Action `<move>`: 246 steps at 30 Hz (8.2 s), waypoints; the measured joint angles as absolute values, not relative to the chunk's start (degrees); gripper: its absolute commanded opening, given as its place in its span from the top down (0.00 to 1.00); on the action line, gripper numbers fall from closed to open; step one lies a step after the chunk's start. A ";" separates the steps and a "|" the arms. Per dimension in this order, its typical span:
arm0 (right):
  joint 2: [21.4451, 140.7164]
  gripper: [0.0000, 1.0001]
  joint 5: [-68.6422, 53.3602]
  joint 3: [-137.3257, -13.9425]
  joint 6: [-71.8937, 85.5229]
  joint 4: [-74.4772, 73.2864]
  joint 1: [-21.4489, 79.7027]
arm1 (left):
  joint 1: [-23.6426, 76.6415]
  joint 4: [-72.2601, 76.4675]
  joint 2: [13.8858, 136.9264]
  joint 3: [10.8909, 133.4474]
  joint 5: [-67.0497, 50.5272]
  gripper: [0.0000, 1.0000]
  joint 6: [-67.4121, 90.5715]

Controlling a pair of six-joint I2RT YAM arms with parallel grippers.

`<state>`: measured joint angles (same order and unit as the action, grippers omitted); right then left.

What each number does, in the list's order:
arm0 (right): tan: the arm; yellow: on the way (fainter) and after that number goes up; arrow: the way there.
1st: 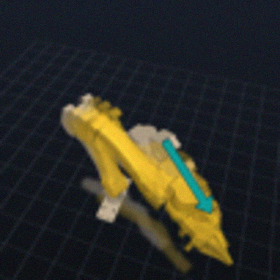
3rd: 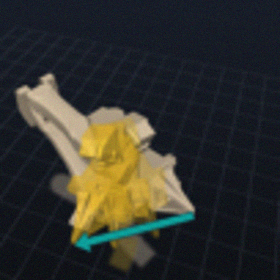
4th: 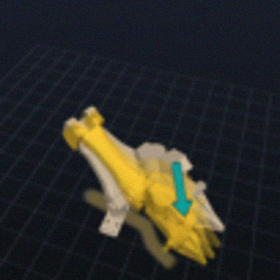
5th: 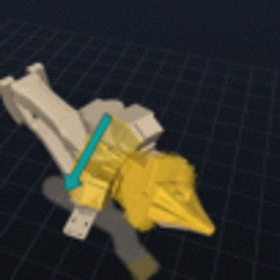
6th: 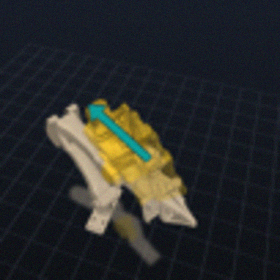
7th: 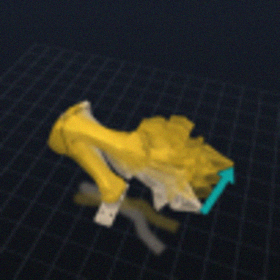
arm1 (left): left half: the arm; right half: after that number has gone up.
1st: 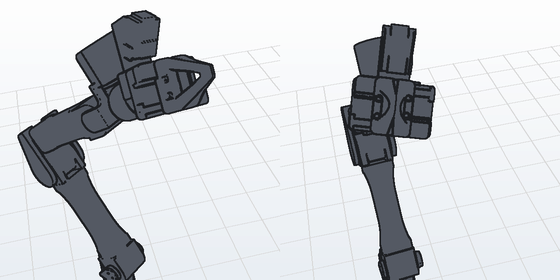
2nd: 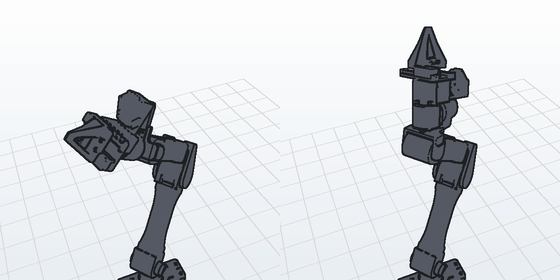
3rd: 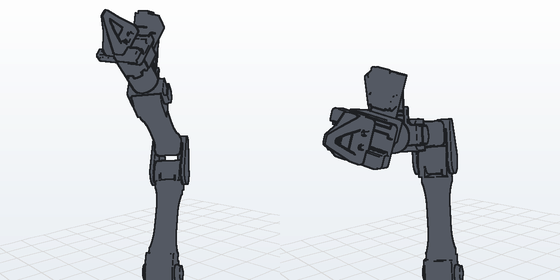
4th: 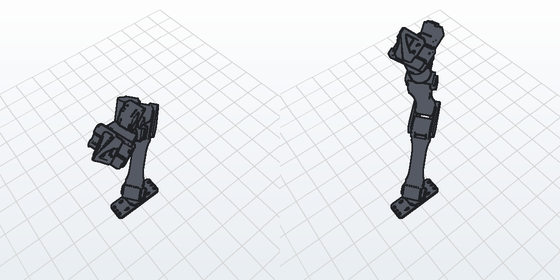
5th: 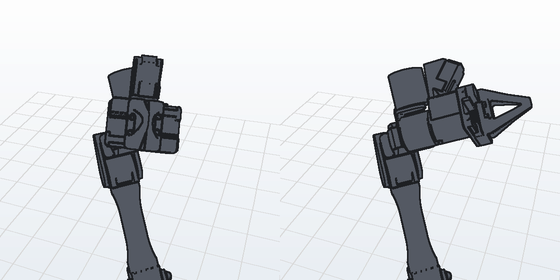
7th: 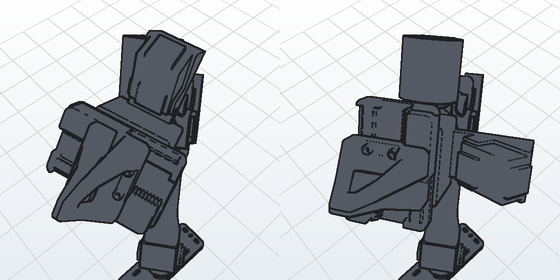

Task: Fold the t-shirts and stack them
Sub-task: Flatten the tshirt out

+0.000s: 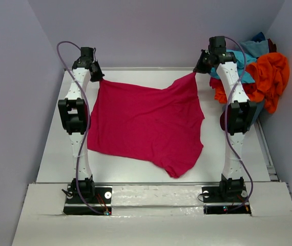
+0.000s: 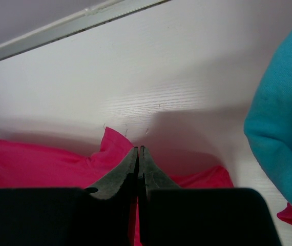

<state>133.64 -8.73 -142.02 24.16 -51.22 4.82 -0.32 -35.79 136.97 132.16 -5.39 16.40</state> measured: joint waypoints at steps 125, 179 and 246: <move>101.93 0.52 -18.85 -64.20 33.26 -41.95 19.25 | -10.24 -32.84 95.22 64.34 -10.00 0.47 28.62; 111.79 0.52 -17.43 -75.55 29.98 -44.12 17.98 | -14.26 -40.40 89.69 54.74 4.86 0.52 36.56; 110.28 0.52 -19.75 -72.01 32.62 -39.44 17.91 | -9.08 -39.79 95.44 59.86 6.59 0.55 21.21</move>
<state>110.28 -19.75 -72.01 32.62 -39.44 17.91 -9.08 -39.79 95.44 59.86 6.59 21.21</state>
